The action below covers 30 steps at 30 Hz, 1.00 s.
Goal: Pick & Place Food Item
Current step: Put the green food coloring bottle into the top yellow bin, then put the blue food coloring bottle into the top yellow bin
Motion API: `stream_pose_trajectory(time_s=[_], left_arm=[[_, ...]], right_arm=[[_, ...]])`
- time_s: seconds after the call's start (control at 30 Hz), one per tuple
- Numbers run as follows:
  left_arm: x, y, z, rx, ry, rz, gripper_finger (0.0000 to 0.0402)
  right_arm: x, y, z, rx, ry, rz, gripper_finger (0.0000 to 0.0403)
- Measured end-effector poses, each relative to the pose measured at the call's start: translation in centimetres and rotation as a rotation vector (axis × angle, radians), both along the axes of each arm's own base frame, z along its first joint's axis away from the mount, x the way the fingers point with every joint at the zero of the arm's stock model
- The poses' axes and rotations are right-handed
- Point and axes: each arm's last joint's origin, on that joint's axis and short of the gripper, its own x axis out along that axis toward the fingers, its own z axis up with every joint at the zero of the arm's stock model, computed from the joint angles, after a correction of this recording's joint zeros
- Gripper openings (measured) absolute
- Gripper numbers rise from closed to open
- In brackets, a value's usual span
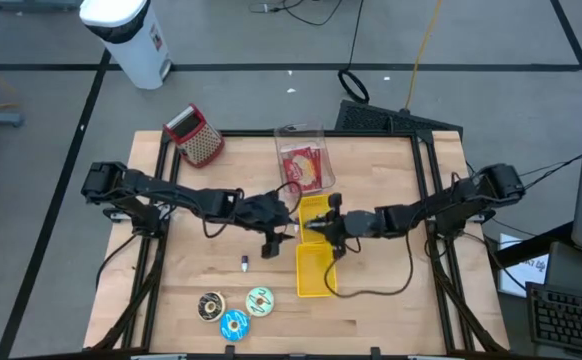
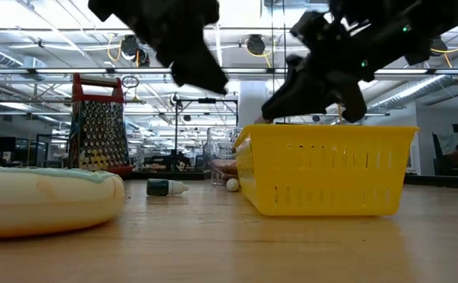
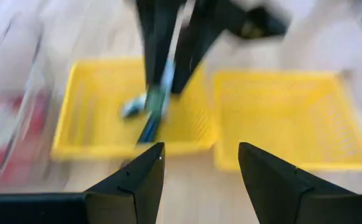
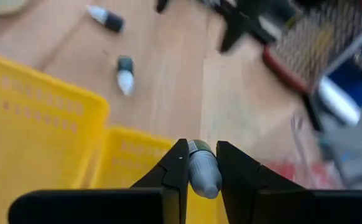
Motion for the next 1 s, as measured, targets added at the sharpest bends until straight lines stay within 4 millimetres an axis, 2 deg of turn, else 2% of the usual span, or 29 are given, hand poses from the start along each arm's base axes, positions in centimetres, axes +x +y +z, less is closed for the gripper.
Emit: stream_pose_trajectory(time_s=[0.13,0.27,0.6,0.77,1.0], left_arm=[[-0.3,0.2,-1.4,0.008,0.072,0.063,0.0207],[0.2,0.2,-3.3,0.043,0.129,0.045,0.0207],[2.3,0.9,-8.5,0.154,0.205,0.010,0.0207],[2.6,1.8,-9.1,0.158,0.199,0.028,0.0207],[2.6,2.9,-8.9,0.187,0.195,0.037,0.0207]], right_arm=[[0.0,-2.0,-0.2,0.145,0.031,-0.020,0.0051],[0.0,-3.3,-0.3,0.272,0.031,-0.025,0.0051],[-0.2,-5.4,-0.7,0.419,0.075,-0.038,0.0062],[-0.2,-5.7,-0.7,0.446,0.068,-0.066,0.0104],[-0.2,-5.9,-0.6,0.484,0.057,-0.090,0.0204]])
